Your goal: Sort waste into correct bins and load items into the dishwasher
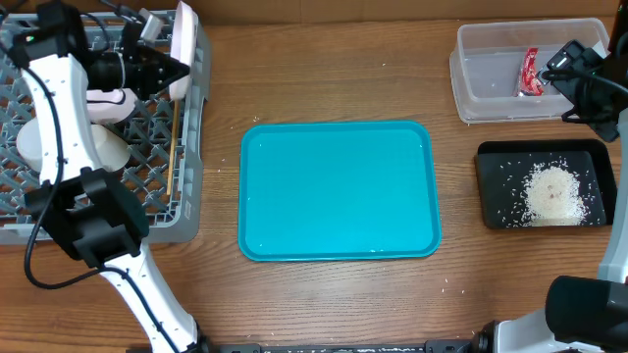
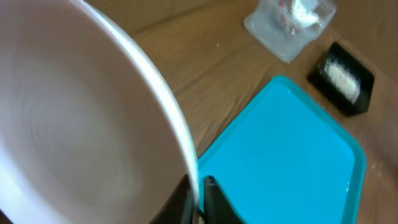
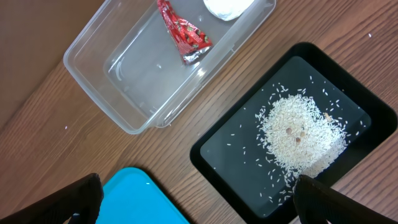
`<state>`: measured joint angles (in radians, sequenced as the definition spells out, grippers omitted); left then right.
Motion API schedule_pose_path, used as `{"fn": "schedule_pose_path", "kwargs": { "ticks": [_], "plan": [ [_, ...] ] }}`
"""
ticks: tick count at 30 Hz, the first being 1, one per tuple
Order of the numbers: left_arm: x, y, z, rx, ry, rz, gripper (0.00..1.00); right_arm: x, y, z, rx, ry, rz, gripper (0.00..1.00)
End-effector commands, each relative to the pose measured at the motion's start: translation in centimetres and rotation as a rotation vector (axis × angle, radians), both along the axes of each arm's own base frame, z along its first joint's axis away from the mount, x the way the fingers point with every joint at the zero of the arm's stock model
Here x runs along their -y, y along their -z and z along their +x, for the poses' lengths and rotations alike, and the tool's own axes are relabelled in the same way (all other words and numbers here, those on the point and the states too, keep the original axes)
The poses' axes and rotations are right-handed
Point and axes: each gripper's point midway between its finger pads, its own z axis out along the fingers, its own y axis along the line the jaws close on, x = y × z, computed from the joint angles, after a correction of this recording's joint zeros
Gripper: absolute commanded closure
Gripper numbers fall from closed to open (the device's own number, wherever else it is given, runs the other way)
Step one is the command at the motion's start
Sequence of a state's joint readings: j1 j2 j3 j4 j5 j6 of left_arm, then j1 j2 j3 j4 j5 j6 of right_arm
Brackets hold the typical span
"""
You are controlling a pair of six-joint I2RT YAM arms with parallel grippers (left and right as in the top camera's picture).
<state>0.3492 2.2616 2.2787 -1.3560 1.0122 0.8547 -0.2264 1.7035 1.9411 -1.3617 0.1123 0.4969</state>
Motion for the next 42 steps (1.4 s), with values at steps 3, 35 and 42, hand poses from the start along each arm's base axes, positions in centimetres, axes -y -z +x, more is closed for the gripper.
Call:
{"fn": "schedule_pose_path", "kwargs": {
  "ticks": [3, 35, 42],
  "plan": [
    [-2.0, -1.5, -0.2, 0.024, -0.043, -0.139, 0.00, 0.2, -0.4, 0.2, 0.012, 0.006, -0.011, 0.00],
    [0.2, -8.2, -10.7, -0.394, -0.276, -0.172, 0.00, 0.2, -0.4, 0.2, 0.012, 0.006, -0.011, 0.00],
    [7.0, -9.6, -17.2, -0.326, -0.121, -0.141, 0.00, 0.2, -0.4, 0.2, 0.012, 0.006, -0.011, 0.00]
  ]
}}
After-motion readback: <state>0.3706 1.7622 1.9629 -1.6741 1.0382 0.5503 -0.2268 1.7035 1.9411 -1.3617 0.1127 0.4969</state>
